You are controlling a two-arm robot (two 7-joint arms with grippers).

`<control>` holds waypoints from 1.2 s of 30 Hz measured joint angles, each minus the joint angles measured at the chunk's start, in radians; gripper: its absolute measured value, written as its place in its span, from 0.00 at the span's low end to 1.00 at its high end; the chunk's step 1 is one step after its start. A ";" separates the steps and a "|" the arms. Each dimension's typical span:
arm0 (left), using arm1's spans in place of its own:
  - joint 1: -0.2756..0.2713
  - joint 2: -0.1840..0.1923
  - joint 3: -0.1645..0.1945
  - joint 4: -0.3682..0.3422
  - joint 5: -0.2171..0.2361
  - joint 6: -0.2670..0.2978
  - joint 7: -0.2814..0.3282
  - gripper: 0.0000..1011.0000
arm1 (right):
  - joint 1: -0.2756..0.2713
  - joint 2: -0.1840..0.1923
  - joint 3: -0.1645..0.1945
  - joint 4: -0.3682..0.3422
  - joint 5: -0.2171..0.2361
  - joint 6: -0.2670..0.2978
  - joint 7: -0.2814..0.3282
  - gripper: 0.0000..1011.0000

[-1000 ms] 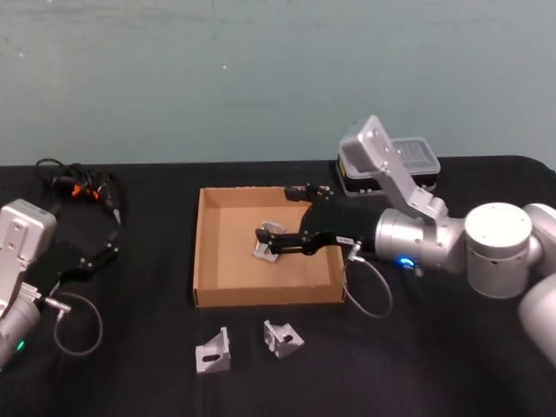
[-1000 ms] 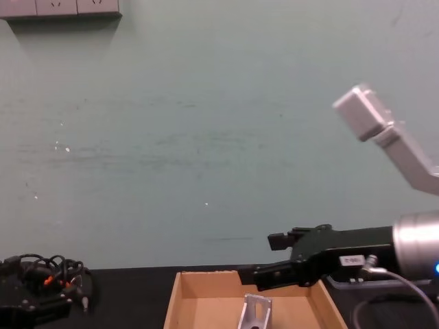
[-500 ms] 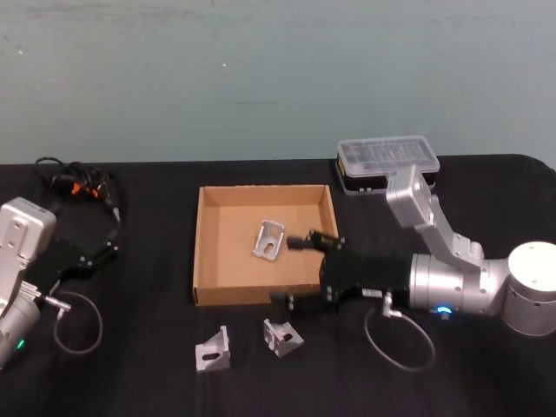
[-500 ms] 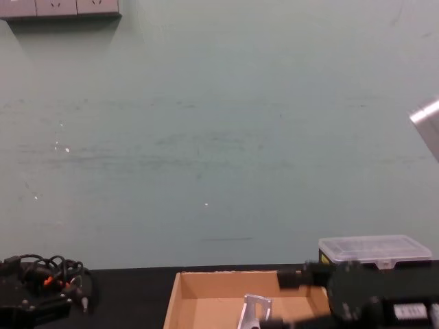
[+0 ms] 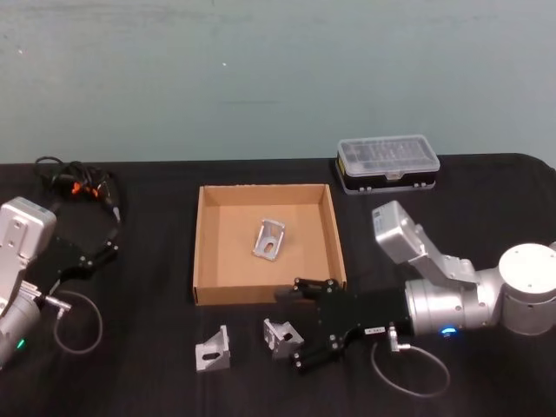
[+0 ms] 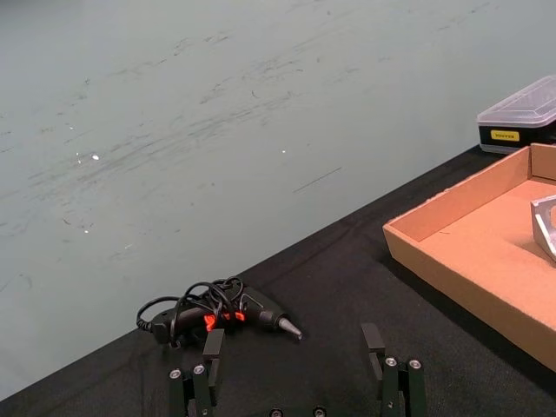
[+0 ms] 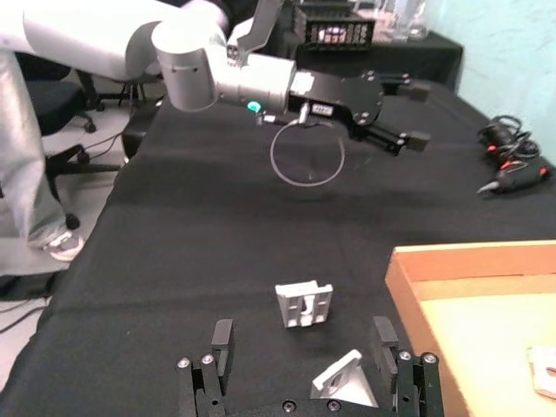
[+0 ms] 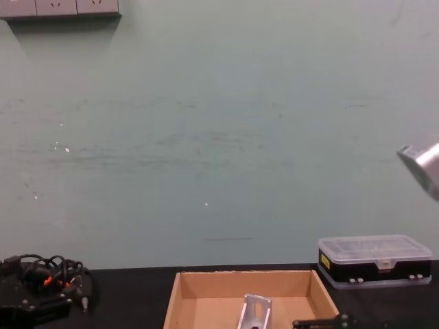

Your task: Use one hand to pick up the angle iron from the table and place it into the box.

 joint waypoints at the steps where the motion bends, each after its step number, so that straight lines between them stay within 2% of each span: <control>1: 0.000 0.000 0.000 0.000 0.000 0.000 0.000 0.99 | 0.003 -0.001 -0.004 0.002 -0.003 0.002 0.000 0.99; 4: 0.000 0.000 0.000 0.000 0.000 0.000 0.000 0.99 | 0.011 -0.004 -0.017 0.008 -0.010 0.011 -0.001 0.99; 9: 0.000 0.000 0.000 0.000 0.000 0.000 0.000 0.99 | 0.031 -0.013 -0.047 0.015 -0.027 0.058 -0.031 0.99; 24: 0.000 0.000 0.000 0.000 0.000 0.000 0.000 0.99 | 0.066 -0.027 -0.094 0.027 -0.052 0.145 -0.107 0.99; 36: 0.000 0.000 0.000 0.000 0.000 0.000 0.000 0.99 | 0.091 -0.039 -0.123 0.050 -0.080 0.223 -0.145 0.99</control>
